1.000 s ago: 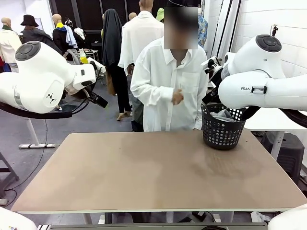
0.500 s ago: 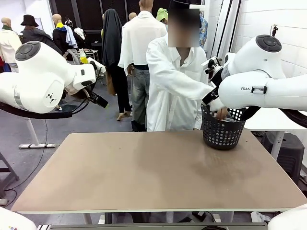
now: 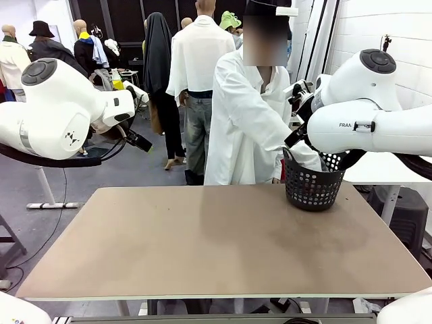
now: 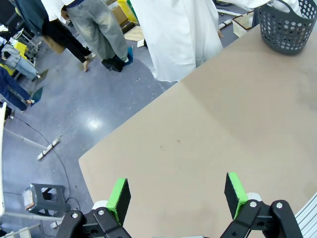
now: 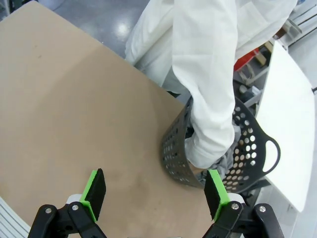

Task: Fold the training pants.
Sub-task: Grab both ends of the Training pants handed by a person.

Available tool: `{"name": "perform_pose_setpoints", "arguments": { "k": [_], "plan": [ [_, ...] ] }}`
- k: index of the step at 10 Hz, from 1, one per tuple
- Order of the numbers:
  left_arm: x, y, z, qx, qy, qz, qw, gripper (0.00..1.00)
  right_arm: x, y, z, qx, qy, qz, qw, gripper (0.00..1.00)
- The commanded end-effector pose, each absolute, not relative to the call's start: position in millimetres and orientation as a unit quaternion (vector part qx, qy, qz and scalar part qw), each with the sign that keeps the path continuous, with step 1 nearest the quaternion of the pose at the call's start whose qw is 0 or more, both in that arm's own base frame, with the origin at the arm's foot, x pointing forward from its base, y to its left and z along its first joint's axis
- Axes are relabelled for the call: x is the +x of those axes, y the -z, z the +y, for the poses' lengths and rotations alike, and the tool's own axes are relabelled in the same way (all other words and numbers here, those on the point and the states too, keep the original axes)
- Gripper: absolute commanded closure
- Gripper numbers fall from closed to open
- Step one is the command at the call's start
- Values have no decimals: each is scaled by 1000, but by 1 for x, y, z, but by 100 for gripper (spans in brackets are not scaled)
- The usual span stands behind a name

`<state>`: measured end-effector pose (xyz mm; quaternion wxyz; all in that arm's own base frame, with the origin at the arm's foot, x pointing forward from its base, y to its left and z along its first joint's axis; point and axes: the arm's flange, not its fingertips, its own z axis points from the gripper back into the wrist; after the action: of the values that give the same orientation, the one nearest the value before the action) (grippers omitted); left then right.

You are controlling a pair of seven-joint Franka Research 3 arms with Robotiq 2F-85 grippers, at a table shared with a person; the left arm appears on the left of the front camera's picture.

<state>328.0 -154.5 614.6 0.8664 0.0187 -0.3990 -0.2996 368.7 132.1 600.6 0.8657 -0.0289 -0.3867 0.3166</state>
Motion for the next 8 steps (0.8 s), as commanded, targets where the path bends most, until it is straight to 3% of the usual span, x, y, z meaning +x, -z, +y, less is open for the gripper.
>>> {"name": "perform_pose_setpoints", "arguments": {
  "k": [1,8],
  "plan": [
    [328,-615,-154,21,301,-399,866,0,369,-601,132,-29,-317,-388,865,0],
    [328,-615,-154,21,301,-399,866,0,369,-601,132,-29,-317,-388,865,0]
  ]
}}
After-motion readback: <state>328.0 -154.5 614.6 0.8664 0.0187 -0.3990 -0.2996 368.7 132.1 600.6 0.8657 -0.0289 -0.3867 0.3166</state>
